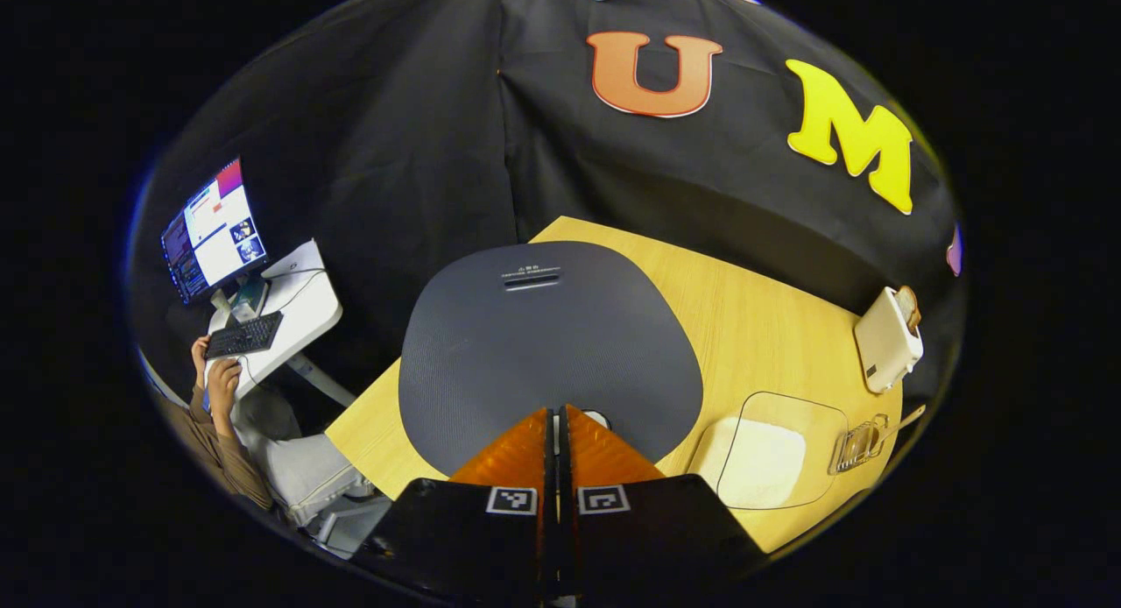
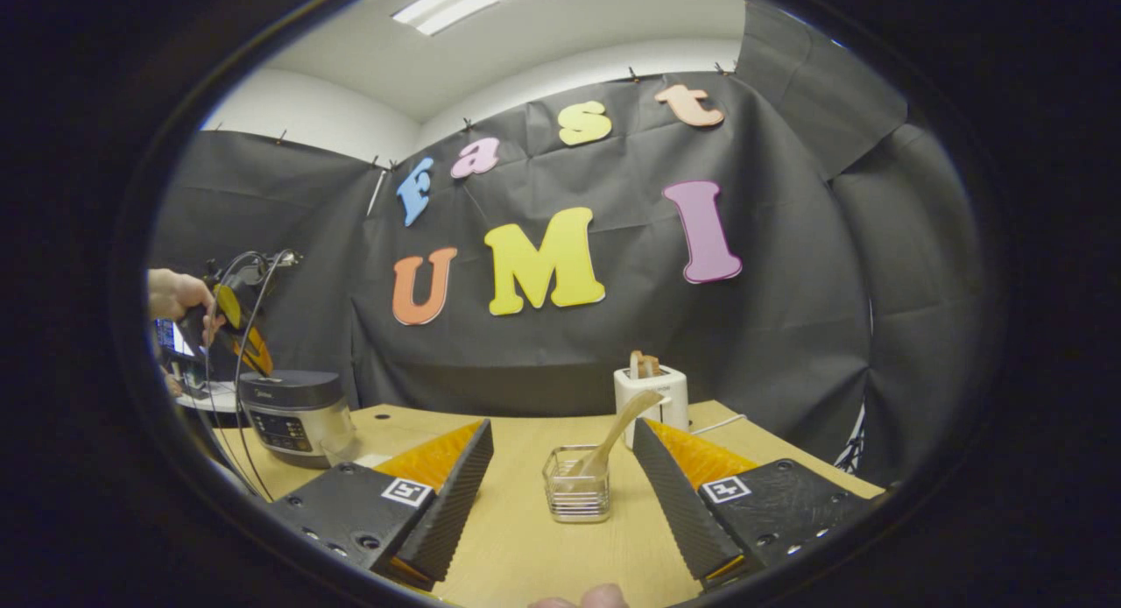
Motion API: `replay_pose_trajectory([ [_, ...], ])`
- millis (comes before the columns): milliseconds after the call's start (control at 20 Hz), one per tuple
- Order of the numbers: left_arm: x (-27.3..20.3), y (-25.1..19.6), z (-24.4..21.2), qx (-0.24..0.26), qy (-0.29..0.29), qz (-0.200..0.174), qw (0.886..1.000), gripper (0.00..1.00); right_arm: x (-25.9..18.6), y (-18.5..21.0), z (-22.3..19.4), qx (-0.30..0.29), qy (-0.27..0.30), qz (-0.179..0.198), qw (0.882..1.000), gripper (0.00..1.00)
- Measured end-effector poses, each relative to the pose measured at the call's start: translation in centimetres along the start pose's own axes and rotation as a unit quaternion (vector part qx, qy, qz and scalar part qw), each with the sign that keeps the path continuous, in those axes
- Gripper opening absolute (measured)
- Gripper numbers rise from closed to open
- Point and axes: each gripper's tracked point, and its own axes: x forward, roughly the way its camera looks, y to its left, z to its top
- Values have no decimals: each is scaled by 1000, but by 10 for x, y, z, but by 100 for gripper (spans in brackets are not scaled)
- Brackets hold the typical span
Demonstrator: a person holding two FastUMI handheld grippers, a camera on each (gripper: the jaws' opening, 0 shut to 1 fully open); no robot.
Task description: Close the left gripper, press the button to open the rice cooker; take a wooden spoon from the chopstick holder with the right hand, scoop a spoonful of rice and pour it into the rice cooker, then put the wooden spoon back into the chopstick holder.
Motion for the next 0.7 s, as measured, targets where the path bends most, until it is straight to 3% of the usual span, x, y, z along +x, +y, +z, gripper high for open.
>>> replay_pose_trajectory([
  [150, 3, -2, -2, 0, 2, -5, 1000, 3, 2, -1, -5, 5, 3, -1, 1000, 91],
  [200, 4, -1, -6, -10, 2, -5, 1000, 3, 4, 0, -8, 8, 7, 1, 1000, 100],
  [500, 5, 0, -8, 15, -18, -1, 1000, 3, 9, 7, -21, 19, 26, 11, 999, 92],
  [550, 6, -1, -7, 16, -20, 2, 1000, 3, 8, 5, -21, 18, 26, 10, 999, 96],
  [700, 1, -4, -2, 5, -15, -10, 1000, 3, 5, 1, -12, 14, 15, 3, 1000, 96],
])
